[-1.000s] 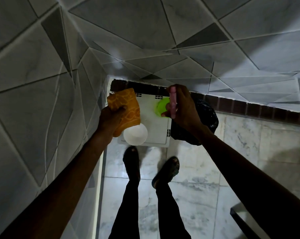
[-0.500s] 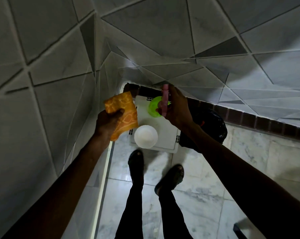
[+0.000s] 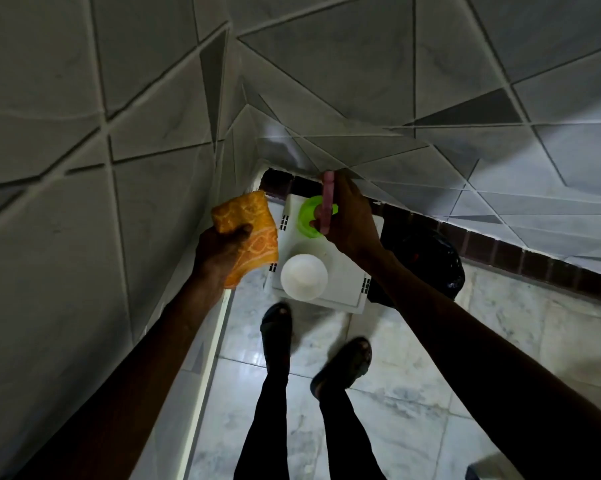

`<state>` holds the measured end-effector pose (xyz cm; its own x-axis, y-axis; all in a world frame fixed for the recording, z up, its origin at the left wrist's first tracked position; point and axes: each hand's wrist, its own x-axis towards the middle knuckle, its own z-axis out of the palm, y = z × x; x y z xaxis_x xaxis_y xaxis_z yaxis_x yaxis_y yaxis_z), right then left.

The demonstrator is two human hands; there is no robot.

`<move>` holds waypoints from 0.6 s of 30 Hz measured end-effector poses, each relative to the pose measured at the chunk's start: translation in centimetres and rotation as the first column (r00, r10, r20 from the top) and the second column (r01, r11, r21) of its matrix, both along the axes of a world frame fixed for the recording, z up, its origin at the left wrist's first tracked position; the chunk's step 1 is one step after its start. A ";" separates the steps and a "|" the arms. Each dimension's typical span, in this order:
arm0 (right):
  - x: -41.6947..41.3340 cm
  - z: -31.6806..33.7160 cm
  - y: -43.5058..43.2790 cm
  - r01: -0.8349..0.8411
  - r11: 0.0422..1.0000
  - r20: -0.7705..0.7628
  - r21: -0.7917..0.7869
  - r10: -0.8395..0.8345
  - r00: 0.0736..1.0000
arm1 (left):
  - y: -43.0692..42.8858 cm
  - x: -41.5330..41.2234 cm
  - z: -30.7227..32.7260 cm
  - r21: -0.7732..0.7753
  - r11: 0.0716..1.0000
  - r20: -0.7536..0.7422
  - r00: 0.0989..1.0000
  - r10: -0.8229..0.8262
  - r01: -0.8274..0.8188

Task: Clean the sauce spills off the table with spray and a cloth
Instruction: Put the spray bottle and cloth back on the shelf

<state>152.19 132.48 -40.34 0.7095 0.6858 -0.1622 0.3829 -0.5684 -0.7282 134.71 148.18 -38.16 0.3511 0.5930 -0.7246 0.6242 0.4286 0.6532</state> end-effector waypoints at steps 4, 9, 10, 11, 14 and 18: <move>0.2 -0.3 -0.5 -0.057 0.995 0.005 -0.076 0.058 0.998 | -0.5 -0.1 0.0 -0.005 1.000 -0.009 1.000 -0.020 0.020; 0.3 1.0 -3.0 -0.013 0.970 -0.082 -0.241 -0.007 0.997 | -1.6 -0.8 0.6 -0.020 0.993 -0.067 0.991 -0.116 0.115; 0.1 1.5 -4.0 -0.006 0.954 -0.109 -0.299 -0.027 0.994 | -2.0 -0.9 0.7 -0.032 0.988 -0.083 0.985 -0.152 0.150; -0.3 1.9 -4.9 -0.002 0.939 -0.137 -0.343 -0.047 0.989 | -2.5 -1.1 0.8 -0.043 0.981 -0.108 0.975 -0.194 0.190; -2.1 4.1 -7.8 0.043 0.912 -0.387 -0.408 -0.216 0.896 | -4.8 -1.2 2.8 -0.170 0.948 -0.070 0.957 -0.283 0.268; -4.6 5.1 -11.6 0.127 0.926 -0.750 -0.355 -0.364 0.552 | -8.1 0.5 4.5 -0.444 0.811 0.172 0.924 -0.341 0.381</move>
<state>147.58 120.89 -35.27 0.3451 0.3606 -0.8665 -0.4611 -0.7390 -0.4912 135.19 140.06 -33.65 0.5420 0.0163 -0.8402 0.7483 0.4457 0.4913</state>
